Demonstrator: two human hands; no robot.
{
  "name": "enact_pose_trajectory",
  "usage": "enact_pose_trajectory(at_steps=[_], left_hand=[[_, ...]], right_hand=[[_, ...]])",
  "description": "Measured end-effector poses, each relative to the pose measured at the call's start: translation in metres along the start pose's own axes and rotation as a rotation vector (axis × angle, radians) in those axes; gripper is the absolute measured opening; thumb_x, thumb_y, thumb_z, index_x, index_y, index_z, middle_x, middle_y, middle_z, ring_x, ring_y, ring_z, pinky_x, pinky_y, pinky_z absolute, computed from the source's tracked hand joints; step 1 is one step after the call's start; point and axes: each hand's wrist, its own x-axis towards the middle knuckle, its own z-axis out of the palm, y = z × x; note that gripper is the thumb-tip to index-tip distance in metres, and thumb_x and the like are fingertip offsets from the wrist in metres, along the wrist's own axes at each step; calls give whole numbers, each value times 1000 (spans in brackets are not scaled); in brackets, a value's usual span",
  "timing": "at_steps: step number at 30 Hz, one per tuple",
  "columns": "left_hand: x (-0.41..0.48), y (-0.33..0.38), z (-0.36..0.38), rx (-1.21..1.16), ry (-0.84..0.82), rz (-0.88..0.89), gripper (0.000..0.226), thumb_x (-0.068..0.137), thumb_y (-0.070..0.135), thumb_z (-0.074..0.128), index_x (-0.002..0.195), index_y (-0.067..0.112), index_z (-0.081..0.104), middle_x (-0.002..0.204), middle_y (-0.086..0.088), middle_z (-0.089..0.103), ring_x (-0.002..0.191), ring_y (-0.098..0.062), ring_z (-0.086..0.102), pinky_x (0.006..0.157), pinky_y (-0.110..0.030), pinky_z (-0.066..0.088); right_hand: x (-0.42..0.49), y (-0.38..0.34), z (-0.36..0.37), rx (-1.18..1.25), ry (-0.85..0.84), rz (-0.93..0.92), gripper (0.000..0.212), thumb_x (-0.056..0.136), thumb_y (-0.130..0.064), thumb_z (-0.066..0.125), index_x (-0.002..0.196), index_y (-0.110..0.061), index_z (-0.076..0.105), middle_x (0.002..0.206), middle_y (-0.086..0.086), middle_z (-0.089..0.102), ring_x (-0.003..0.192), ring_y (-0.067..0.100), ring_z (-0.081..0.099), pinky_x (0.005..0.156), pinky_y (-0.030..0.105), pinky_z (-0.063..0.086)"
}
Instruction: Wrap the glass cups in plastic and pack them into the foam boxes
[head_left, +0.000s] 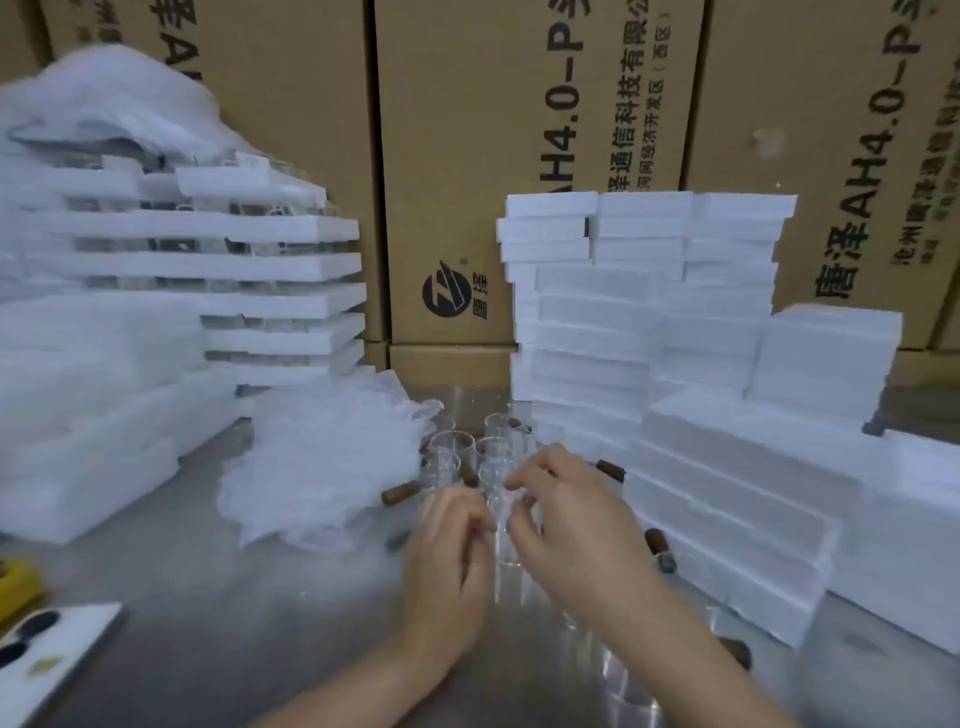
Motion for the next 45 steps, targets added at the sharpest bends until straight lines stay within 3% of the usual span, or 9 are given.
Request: enact_pose_trajectory(at_steps=[12,19,23,25,28,31,37,41,45], left_hand=[[4,-45,-24,446,-180,-135,16,81,6,49,88,15,61,93,7,52,92,-13,48,68,-27,40],[-3,-40,-16,352,-232,-103,11,85,6,54,83,16,58,87,10,51,82,-1,39,63,-16,26],[-6,-37,-13,281,-263,-111,21,93,19,44,78,11,57,81,3,55,80,-13,50,68,-29,38],[-7,-37,-15,179,-251,-134,39,93,34,31,75,10,55,77,-2,56,77,-17,53,72,-36,43],[-2,-38,-17,-13,-227,-180,50,93,45,21,69,20,57,74,0,64,75,-15,59,72,-32,47],[0,-38,-14,-278,-210,-299,34,92,55,27,76,38,51,76,14,67,64,-2,60,60,-16,45],[1,-34,5,-447,-129,-394,38,81,64,40,100,31,44,83,21,62,69,-6,60,60,-20,50],[7,-28,16,-488,-63,-407,43,80,62,43,100,25,53,87,7,60,73,-13,60,61,-24,50],[9,-28,19,-565,-75,-465,39,84,54,47,102,21,57,89,7,65,82,-15,65,65,-27,53]], right_hand=[[2,9,45,-493,-222,122,28,88,-18,56,116,-16,57,124,6,53,114,28,50,100,41,34],[4,7,60,-543,-171,140,24,94,-16,52,118,-19,50,111,11,64,131,36,38,115,54,-7],[-1,6,58,-401,-67,114,18,95,-15,52,112,-18,46,115,10,60,119,30,47,113,42,20],[-5,2,56,-189,65,114,14,96,-12,51,107,-17,43,119,8,49,97,27,54,84,33,40],[-15,-5,62,145,123,123,17,93,-6,51,105,-13,43,130,10,32,82,20,52,64,23,36],[-25,-6,76,371,141,102,13,95,-5,50,105,-11,44,140,9,24,88,7,49,72,17,43],[-26,17,91,508,205,-53,6,95,-2,51,100,1,50,144,13,23,100,-25,32,90,2,37],[-19,34,92,587,193,-120,6,95,-1,52,100,3,51,145,13,24,106,-25,39,93,24,49],[-14,51,91,606,177,-167,13,94,-8,57,105,-3,52,146,7,28,113,-22,38,93,15,46]])
